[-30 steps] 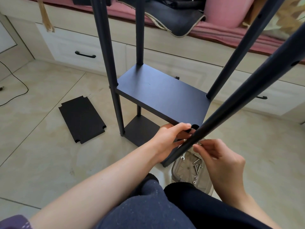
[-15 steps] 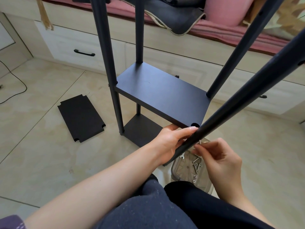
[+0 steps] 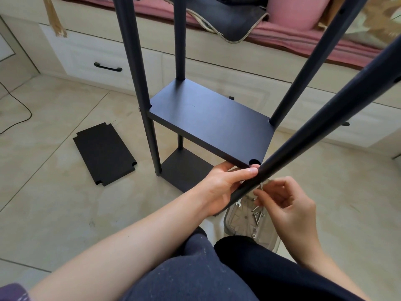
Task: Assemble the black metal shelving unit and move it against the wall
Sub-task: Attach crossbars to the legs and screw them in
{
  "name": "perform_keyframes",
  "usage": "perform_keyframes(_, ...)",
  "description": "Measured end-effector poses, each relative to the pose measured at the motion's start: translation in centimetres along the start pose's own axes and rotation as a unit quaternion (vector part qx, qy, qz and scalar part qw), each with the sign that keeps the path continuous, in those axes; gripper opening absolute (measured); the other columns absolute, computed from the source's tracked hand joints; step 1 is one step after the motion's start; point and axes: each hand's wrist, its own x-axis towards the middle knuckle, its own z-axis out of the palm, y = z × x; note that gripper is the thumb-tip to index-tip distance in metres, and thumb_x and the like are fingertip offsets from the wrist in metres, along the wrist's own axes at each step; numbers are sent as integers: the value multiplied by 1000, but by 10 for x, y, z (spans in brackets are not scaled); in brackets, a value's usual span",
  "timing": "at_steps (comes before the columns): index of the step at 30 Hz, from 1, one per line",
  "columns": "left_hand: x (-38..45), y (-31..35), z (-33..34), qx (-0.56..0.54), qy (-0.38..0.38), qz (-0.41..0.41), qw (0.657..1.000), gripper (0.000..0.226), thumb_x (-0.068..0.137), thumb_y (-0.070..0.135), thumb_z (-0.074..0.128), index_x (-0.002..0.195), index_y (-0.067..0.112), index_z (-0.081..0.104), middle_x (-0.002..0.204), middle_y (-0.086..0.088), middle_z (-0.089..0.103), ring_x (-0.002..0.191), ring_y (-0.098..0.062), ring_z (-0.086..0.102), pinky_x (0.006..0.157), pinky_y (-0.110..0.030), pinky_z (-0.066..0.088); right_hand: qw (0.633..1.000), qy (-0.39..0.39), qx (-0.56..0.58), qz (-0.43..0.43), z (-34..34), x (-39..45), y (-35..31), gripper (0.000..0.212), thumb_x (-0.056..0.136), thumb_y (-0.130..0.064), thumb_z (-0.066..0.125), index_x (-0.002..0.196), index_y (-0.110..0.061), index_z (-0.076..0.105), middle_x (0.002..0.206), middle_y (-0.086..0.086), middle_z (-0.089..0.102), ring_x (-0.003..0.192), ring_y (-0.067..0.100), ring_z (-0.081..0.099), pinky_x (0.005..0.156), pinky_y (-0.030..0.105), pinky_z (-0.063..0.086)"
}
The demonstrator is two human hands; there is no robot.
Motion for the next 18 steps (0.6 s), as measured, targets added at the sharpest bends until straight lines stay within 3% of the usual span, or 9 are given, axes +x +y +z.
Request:
perform_keyframes(3, 0, -1, 0, -6, 2, 12, 1000, 13, 80, 12, 76, 92, 15, 75, 97, -1, 77, 91, -17, 75, 76, -24, 58, 987, 23, -128, -97, 2, -3, 3, 25, 77, -12, 81, 96, -7, 67, 80, -1, 73, 69, 12, 73, 68, 39, 60)
perform_keyframes(6, 0, -1, 0, -2, 4, 18, 1000, 21, 79, 13, 77, 98, 12, 71, 96, -1, 77, 89, -18, 75, 75, -25, 58, 976, 49, -160, -137, 4, -7, 6, 18, 80, -15, 77, 96, -9, 70, 80, -7, 73, 71, 6, 72, 68, 31, 57)
perform_keyframes(14, 0, -2, 0, -4, 11, 23, 1000, 24, 82, 9, 75, 104, 7, 68, 96, -2, 77, 88, -19, 75, 76, -27, 59, 985, 51, -107, -127, 1, -6, 13, 12, 85, -19, 72, 95, -15, 71, 84, -12, 73, 74, 5, 72, 67, 35, 58)
perform_keyframes(18, 2, -3, -2, -12, 11, 22, 1000, 21, 83, 9, 74, 103, 8, 69, 98, -3, 77, 89, -19, 75, 75, -25, 58, 999, 34, 16, -36, 3, -5, 10, 9, 84, -20, 72, 91, -23, 67, 80, -8, 75, 76, 13, 75, 72, 39, 60)
